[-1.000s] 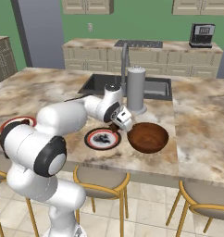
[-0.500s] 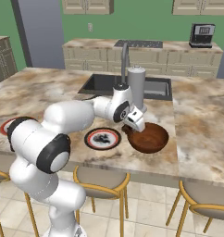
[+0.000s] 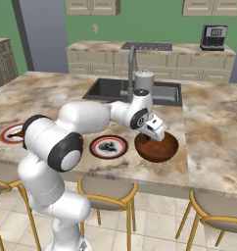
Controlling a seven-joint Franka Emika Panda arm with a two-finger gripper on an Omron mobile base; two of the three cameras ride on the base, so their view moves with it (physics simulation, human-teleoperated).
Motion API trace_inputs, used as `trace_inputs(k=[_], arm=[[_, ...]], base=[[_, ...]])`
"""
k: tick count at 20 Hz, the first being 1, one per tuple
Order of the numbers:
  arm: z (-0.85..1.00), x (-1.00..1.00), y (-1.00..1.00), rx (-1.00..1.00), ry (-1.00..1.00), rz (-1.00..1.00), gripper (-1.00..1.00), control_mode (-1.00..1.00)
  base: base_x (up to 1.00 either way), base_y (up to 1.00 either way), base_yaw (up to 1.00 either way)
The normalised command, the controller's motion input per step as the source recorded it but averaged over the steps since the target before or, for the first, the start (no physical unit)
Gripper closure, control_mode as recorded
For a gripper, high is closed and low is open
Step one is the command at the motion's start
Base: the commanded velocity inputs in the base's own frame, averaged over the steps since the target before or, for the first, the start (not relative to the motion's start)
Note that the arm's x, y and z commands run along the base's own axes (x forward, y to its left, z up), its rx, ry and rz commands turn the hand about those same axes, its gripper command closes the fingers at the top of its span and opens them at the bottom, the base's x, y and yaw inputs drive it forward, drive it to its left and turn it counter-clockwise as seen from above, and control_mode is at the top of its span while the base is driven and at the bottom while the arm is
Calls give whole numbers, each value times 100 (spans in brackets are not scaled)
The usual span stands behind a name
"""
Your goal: Pick the chicken drumstick and sweet potato from their plates and place them in the bowl. Then put the bowl in the fridge.
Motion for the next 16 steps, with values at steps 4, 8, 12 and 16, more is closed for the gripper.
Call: trace_inputs(k=[4,8,12,16], arm=[[-40,2,-15,0,0,0,100,-100],[-33,8,-7,0,0,0,100,-100],[-27,7,-6,0,2,0,100,-100],[-22,8,-5,0,5,0,100,-100]], base=[[0,0,0],[0,0,0],[0,0,0],[0,0,0]])
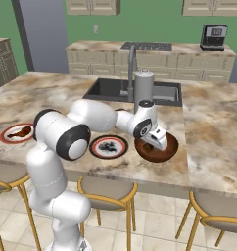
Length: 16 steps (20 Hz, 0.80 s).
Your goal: Pick the chicken drumstick and sweet potato from their plates and place them in the bowl. Then put the bowl in the fridge.
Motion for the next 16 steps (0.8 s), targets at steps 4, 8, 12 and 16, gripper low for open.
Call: trace_inputs(k=[4,8,12,16], arm=[[-17,15,-3,0,12,0,-100,-100],[0,8,0,1,3,0,-100,-100],[20,-1,-1,9,0,2,-100,-100],[41,-11,3,9,-3,9,-100,-100]], base=[[0,0,0],[0,0,0],[0,0,0],[0,0,0]])
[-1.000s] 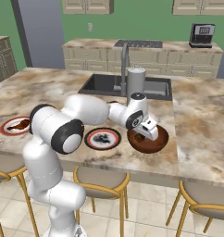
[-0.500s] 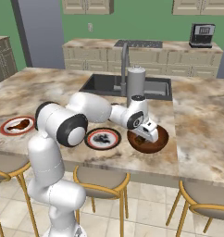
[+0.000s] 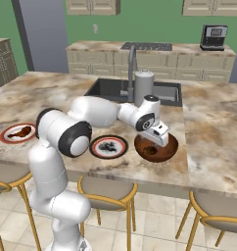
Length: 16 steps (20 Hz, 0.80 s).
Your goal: Pick the chicken drumstick and sweet potato from their plates and place them in the bowl. Then put the bowl in the fridge.
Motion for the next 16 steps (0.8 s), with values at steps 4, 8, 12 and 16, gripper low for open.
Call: trace_inputs(k=[4,8,12,16], arm=[[49,-28,18,1,-15,18,-100,-100],[38,-38,35,0,-7,25,-100,-100],[31,-30,54,-1,-1,28,-100,-100],[28,-14,69,-2,0,24,-100,-100]], base=[[0,0,0],[0,0,0],[0,0,0],[0,0,0]])
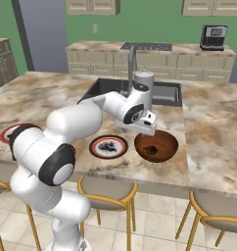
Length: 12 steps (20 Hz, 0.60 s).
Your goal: Pick the chicken drumstick and sweet potato from their plates and place them in the bowl. Then put the bowl in the fridge.
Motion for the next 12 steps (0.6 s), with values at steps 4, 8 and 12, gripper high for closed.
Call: trace_inputs(k=[4,8,12], arm=[[27,-2,76,0,0,16,-100,-100],[23,-1,78,0,0,11,-100,-100],[15,-9,83,0,0,5,-100,-100]], base=[[0,0,0],[0,0,0],[0,0,0]])
